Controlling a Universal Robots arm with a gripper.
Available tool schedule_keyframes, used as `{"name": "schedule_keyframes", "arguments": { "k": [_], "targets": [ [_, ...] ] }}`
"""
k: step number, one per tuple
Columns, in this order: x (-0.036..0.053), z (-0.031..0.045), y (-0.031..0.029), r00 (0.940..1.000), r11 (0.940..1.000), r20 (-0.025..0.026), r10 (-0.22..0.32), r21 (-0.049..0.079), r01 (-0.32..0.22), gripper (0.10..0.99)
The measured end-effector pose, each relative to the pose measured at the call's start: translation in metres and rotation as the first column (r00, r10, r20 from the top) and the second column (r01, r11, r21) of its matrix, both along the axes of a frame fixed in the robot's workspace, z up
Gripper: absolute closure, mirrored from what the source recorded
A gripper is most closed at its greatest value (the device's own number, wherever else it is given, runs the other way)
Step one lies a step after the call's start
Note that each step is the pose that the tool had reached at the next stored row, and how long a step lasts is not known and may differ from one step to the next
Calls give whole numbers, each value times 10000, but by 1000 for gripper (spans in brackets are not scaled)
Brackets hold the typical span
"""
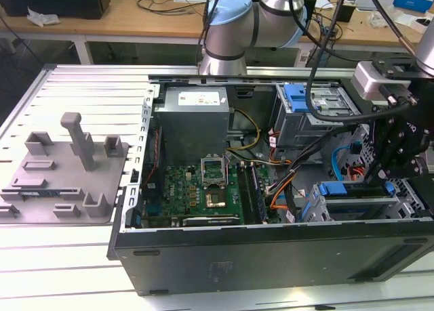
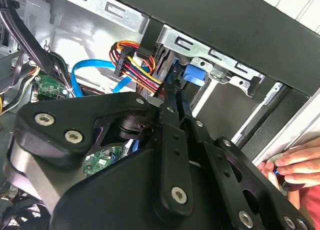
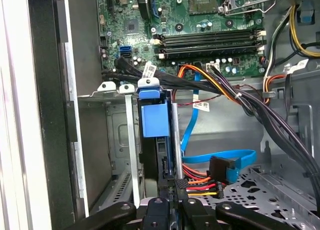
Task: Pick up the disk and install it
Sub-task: 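Insert the first disk wire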
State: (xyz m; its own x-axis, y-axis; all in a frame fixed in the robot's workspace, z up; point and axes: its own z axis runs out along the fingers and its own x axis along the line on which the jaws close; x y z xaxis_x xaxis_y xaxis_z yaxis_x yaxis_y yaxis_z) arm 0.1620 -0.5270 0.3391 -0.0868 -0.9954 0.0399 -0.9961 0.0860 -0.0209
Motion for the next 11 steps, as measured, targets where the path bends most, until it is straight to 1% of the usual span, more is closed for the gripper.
{"name": "schedule_keyframes", "arguments": {
  "k": [2,3,4,5,6,7,8,9,10,11],
  "targets": [
    [-1,-14,-1,10000,10000,-10,-2,21,2,910],
    [-1,-1,-1,10000,10000,-8,-1,3,1,851],
    [0,11,-1,10000,10000,-8,-1,8,1,729],
    [2,55,-1,10000,10000,-7,-1,7,1,671],
    [7,109,-1,10000,10000,-7,-1,9,1,549],
    [9,157,4,10000,10000,-8,-1,7,1,549],
    [12,217,37,10000,10000,-8,-3,8,3,424],
    [13,234,80,10000,10000,-7,-5,-3,5,424],
    [12,234,100,10000,10000,-8,-5,-23,5,424],
    [12,233,101,10000,10000,-8,-5,-24,5,424]
  ]
}}
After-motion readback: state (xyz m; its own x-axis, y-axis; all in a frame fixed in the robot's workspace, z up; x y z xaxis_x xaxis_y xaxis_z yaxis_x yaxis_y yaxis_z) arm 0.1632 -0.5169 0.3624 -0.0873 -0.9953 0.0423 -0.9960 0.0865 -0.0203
